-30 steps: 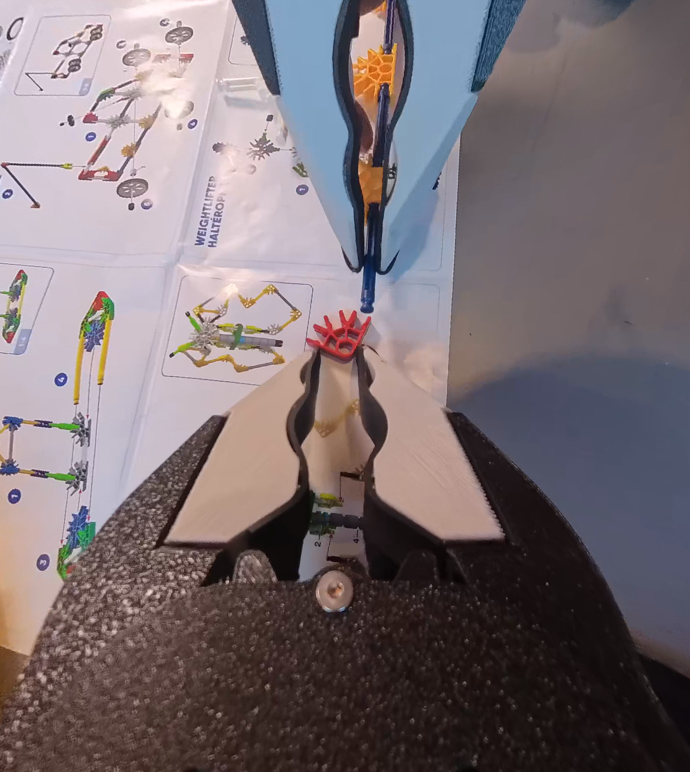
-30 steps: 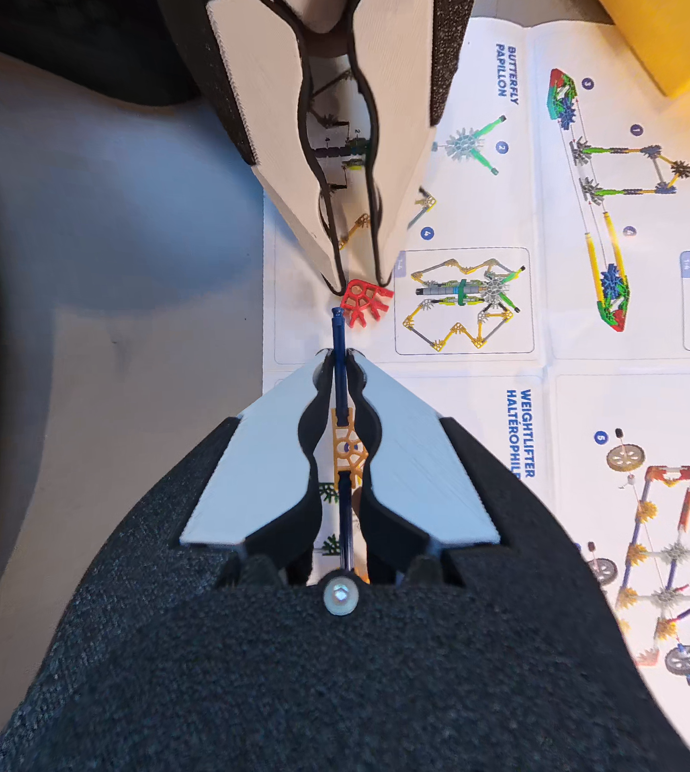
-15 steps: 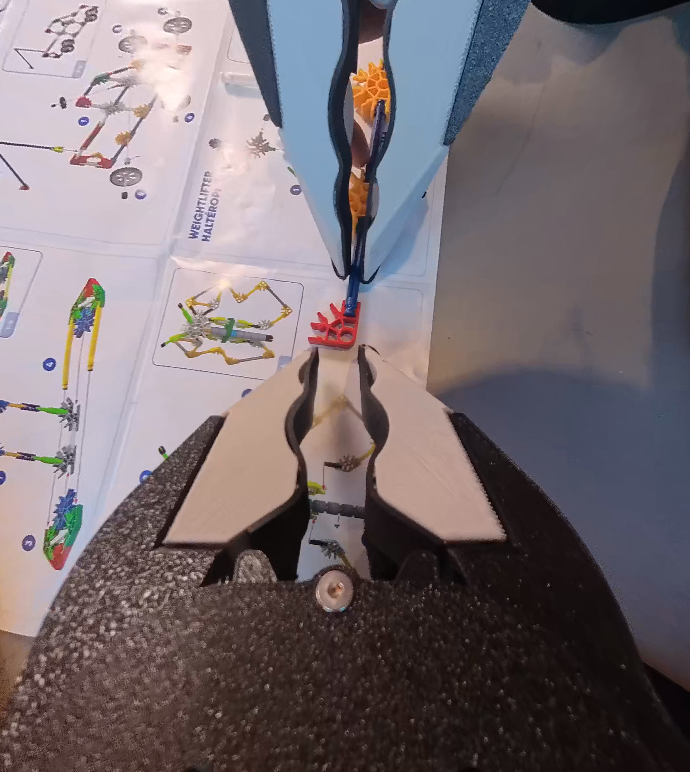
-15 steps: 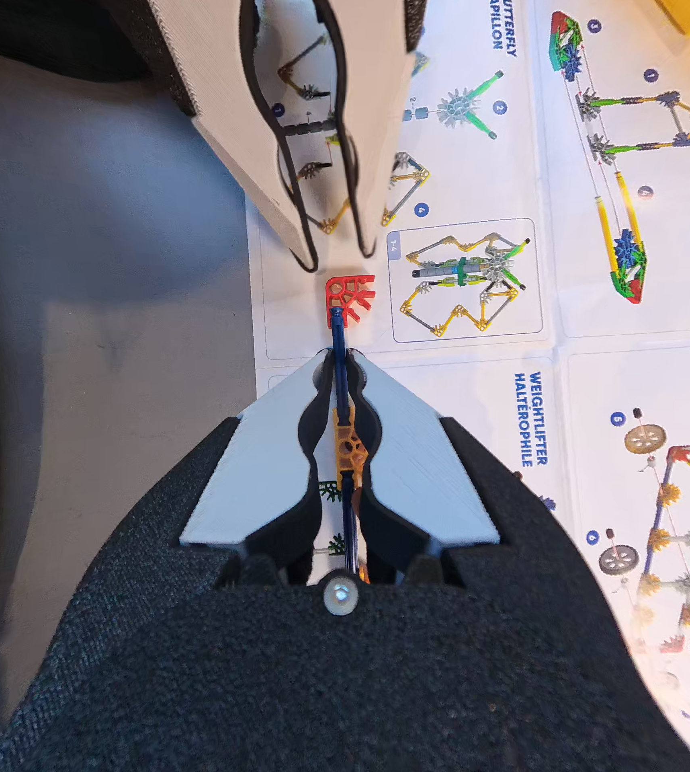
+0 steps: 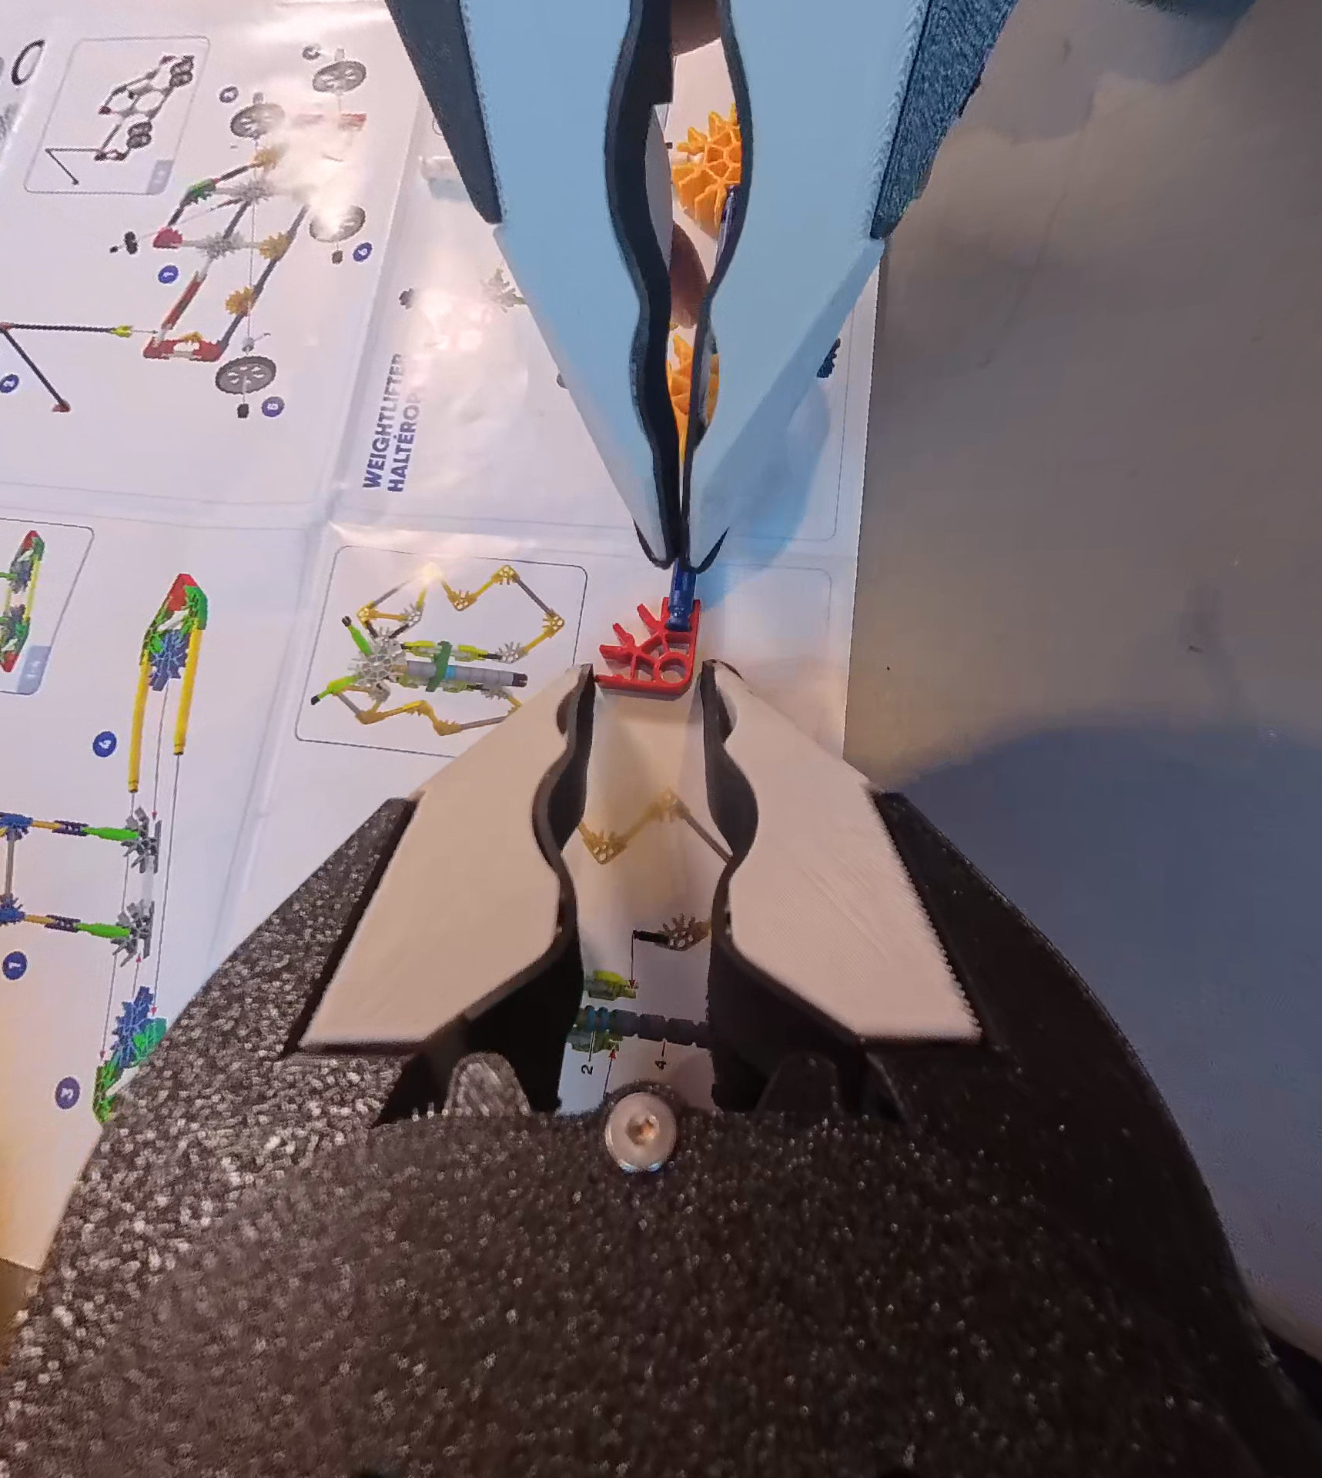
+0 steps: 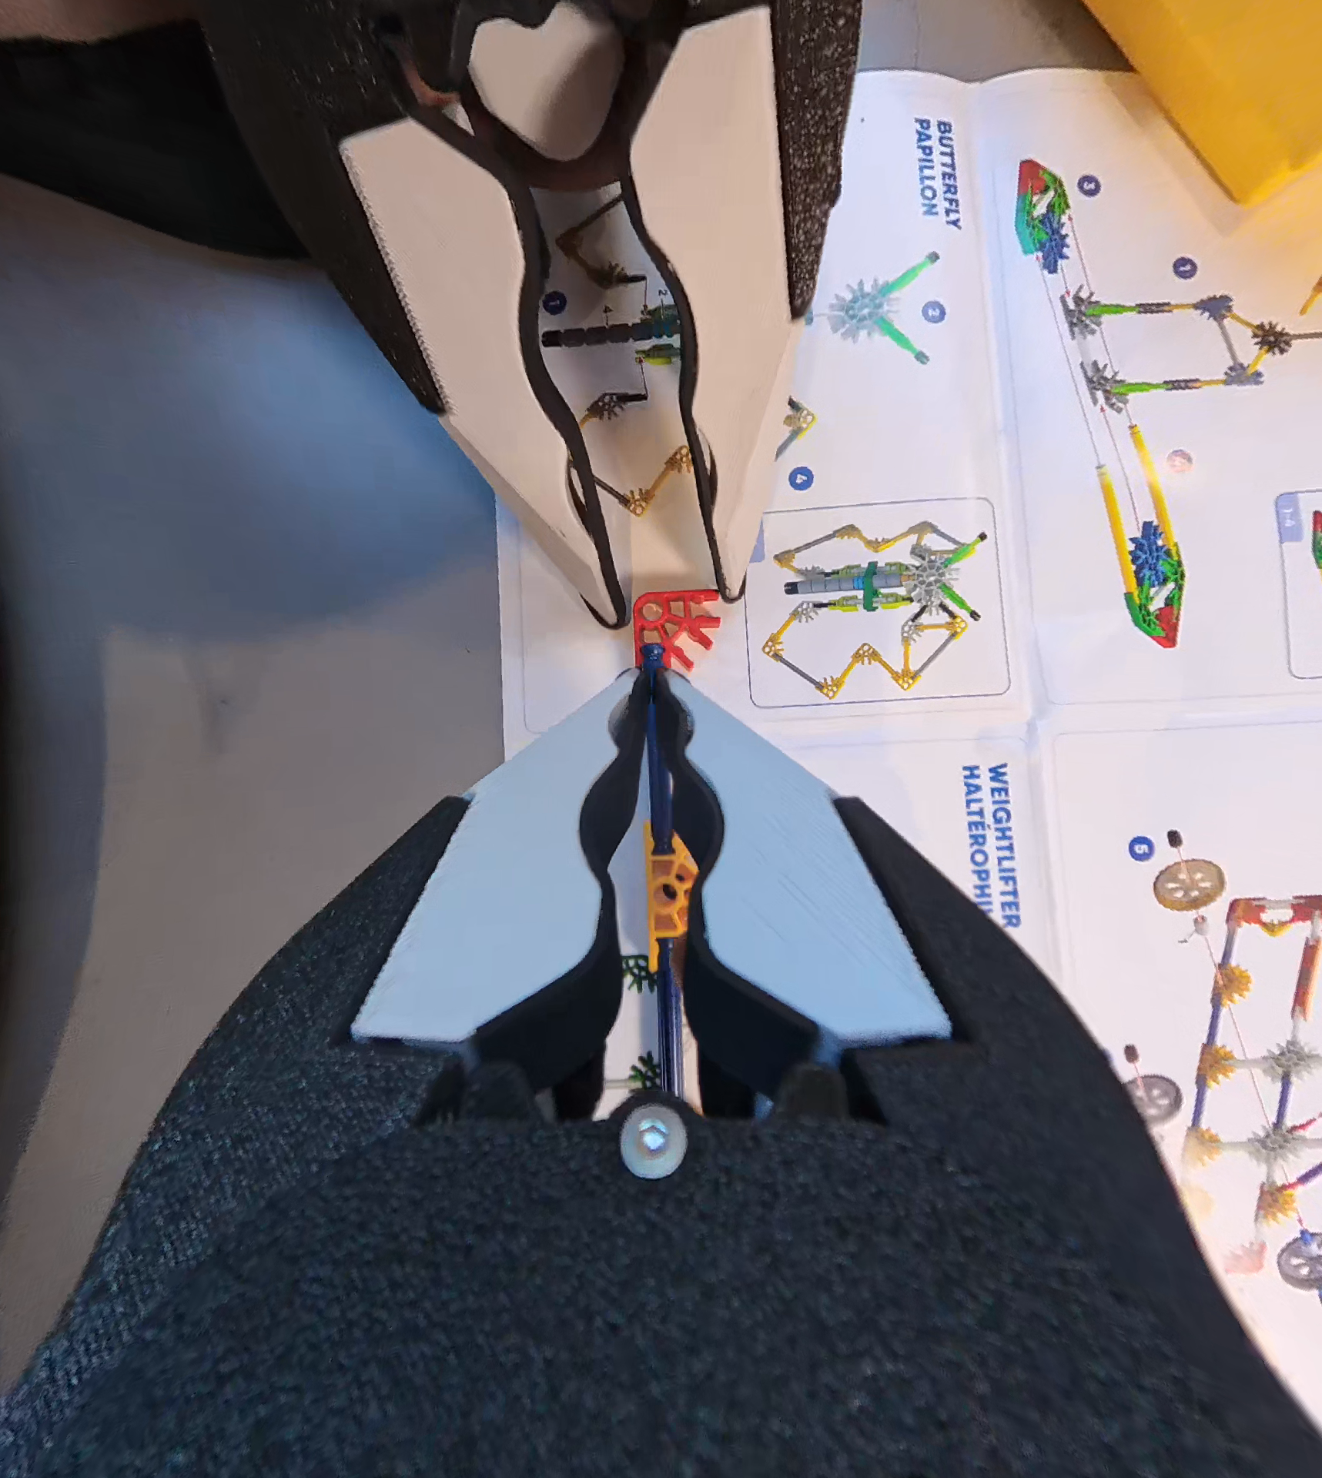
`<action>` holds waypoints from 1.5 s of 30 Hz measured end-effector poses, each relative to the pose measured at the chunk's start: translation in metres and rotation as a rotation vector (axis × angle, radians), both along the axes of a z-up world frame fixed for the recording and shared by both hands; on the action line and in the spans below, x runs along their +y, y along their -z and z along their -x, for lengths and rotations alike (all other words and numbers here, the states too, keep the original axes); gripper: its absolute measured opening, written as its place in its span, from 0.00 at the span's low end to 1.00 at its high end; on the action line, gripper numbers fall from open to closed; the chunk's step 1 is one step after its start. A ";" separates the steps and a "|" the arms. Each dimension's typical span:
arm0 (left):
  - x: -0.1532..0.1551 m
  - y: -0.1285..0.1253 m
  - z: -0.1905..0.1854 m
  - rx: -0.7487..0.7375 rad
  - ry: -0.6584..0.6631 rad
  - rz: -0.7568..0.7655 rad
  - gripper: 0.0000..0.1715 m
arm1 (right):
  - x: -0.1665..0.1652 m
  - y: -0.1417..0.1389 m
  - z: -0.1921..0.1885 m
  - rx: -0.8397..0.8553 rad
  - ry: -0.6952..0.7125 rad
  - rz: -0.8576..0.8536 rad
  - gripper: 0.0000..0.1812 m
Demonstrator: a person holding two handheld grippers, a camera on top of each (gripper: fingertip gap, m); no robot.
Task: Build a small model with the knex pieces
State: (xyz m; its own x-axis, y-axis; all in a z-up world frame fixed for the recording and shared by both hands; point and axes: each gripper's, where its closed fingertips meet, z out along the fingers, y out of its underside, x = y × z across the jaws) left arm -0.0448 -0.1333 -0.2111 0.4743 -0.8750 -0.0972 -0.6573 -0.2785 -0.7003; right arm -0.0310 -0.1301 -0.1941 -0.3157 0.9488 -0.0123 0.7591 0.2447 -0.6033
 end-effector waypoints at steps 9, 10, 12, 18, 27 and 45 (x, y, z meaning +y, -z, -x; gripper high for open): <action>0.000 0.000 -0.001 -0.015 -0.008 0.011 0.14 | -0.003 0.010 0.006 -0.124 -0.046 -0.031 0.00; 0.001 0.000 -0.001 -0.021 -0.010 0.016 0.14 | -0.003 0.010 0.006 -0.145 -0.047 -0.031 0.00; 0.001 0.001 -0.001 -0.030 -0.014 0.027 0.14 | -0.003 0.011 0.006 -0.185 -0.054 -0.038 0.00; 0.000 0.001 -0.001 -0.031 -0.023 0.035 0.14 | -0.003 0.014 0.006 -0.229 -0.060 -0.032 0.00; 0.000 0.001 -0.001 -0.045 -0.023 0.046 0.14 | -0.002 0.011 0.006 -0.065 -0.044 -0.181 0.00; -0.001 -0.001 -0.002 0.010 0.016 -0.022 0.17 | 0.071 0.000 -0.152 0.052 0.239 0.059 0.24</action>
State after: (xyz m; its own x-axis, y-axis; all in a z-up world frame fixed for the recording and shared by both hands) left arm -0.0430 -0.1339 -0.2104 0.4590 -0.8802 -0.1208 -0.6683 -0.2525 -0.6997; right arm 0.1207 -0.0587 -0.1945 -0.0837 0.9947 -0.0601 0.7589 0.0245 -0.6507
